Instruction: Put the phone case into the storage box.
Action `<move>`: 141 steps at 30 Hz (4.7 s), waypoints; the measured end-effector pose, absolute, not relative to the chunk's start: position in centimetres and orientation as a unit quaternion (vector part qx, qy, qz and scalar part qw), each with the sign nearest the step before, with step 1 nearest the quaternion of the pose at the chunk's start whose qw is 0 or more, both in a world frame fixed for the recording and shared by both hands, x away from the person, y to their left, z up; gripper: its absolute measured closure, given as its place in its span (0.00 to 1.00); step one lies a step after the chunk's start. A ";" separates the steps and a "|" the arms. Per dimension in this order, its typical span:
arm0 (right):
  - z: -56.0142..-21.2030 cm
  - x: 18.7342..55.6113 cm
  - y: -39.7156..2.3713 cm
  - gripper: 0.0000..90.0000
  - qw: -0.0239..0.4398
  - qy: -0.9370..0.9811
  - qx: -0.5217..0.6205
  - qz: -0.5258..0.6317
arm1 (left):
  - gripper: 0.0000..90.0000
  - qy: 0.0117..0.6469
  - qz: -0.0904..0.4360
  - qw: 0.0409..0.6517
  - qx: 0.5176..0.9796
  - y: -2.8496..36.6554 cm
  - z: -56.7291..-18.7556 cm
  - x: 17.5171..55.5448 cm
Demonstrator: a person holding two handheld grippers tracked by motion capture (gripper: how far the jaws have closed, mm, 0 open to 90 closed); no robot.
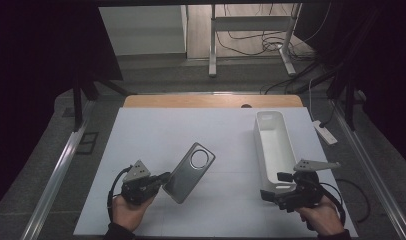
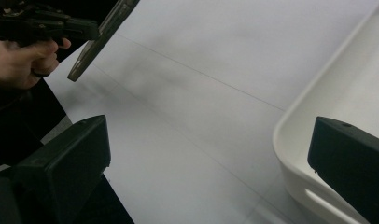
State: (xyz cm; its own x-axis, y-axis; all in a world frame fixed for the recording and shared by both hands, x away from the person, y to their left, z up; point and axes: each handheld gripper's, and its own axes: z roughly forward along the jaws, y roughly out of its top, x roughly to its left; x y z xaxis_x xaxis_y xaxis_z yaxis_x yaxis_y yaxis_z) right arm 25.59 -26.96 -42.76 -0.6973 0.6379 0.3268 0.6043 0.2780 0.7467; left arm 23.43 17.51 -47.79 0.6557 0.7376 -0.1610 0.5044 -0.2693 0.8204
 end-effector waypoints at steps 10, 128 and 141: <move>-43.1 26.9 -24.4 0.00 -0.006 0.802 0.378 0.462 | 0.99 0.392 0.125 0.460 0.787 17.4 -47.8 23.5; -45.5 31.4 -13.2 0.71 -0.164 0.775 0.402 0.460 | 0.99 0.355 0.135 0.490 0.784 13.4 -47.8 23.3; -45.7 31.5 -13.5 0.85 -0.173 0.761 0.413 0.469 | 0.98 0.352 0.119 0.492 0.787 13.2 -48.4 23.5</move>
